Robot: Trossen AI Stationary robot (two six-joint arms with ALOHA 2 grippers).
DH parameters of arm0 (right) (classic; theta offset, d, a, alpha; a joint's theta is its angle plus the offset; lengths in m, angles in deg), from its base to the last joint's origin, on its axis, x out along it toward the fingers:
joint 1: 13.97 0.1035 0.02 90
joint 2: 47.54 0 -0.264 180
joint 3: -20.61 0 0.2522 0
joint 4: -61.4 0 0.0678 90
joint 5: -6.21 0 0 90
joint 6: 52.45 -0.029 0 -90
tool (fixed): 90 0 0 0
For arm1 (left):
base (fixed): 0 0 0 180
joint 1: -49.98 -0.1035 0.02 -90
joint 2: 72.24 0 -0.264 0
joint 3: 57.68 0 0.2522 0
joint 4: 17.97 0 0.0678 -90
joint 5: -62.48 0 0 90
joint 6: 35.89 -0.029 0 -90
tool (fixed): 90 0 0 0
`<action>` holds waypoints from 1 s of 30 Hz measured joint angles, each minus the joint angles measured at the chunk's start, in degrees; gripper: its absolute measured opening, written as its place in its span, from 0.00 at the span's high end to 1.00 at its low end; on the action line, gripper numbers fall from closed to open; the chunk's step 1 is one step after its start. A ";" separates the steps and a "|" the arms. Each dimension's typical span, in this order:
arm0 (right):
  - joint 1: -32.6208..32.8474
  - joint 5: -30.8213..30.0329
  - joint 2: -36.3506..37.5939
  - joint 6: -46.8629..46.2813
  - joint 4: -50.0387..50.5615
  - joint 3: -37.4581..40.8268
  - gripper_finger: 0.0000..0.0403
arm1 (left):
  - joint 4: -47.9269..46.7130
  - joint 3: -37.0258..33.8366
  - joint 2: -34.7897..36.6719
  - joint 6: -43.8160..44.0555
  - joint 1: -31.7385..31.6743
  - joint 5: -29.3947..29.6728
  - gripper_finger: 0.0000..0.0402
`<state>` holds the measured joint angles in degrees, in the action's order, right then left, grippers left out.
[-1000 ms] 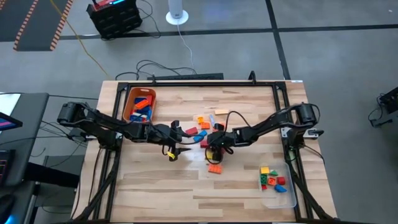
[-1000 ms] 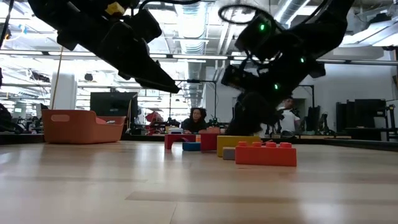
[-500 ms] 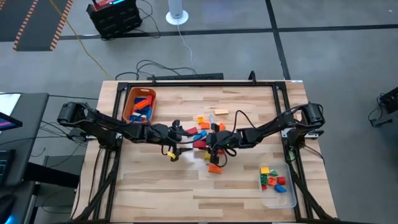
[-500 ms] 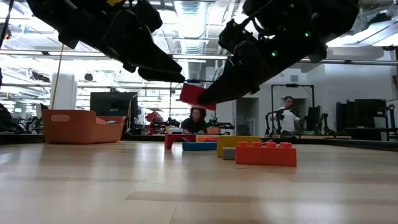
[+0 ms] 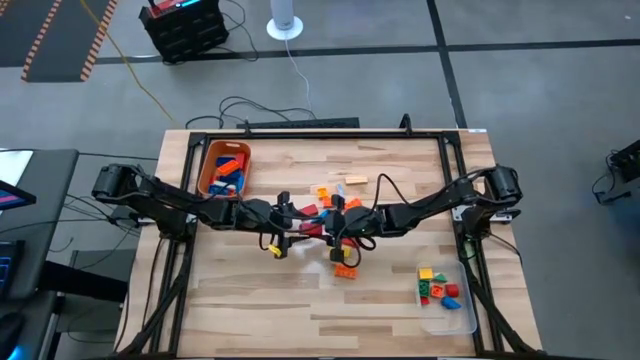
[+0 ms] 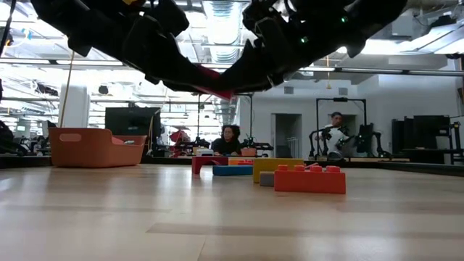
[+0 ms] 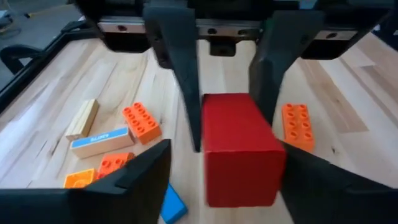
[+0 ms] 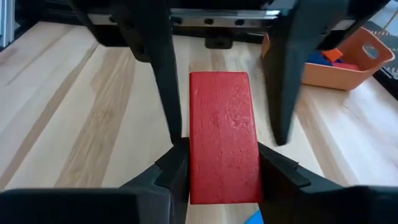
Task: Sort blocks by size
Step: Put the large red wooden block into the orange bin
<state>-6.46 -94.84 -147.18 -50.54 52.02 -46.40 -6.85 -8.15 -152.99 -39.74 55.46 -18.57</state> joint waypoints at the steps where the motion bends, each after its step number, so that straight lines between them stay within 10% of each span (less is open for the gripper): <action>1: 0.02 -0.01 0.00 -0.24 -0.06 -0.03 0.59 | 0.37 0.00 0.00 0.17 0.04 -0.04 0.41; 7: -0.13 -0.20 0.07 -1.76 1.26 -0.04 0.54 | 1.13 -0.05 -0.02 0.41 -0.01 -0.05 0.70; 12: -0.63 -0.15 0.78 -2.78 8.82 -0.09 0.46 | -4.02 -0.02 2.35 -0.05 -1.13 1.77 0.70; 19: -1.66 -0.18 2.19 -9.70 24.09 -0.05 0.43 | -27.74 0.09 15.78 1.71 -4.57 21.04 0.70; 23: -1.66 -4.63 2.19 -10.53 27.06 0.00 0.44 | -44.61 0.05 21.71 14.44 -8.02 32.10 0.70; 30: -1.66 -6.96 2.19 -10.47 27.13 0.00 0.45 | -63.05 -4.31 21.89 35.55 -12.86 33.01 0.63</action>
<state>-8.12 -101.81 -144.99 -61.01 79.16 -46.40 -69.90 -12.46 -131.11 -4.19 42.60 14.44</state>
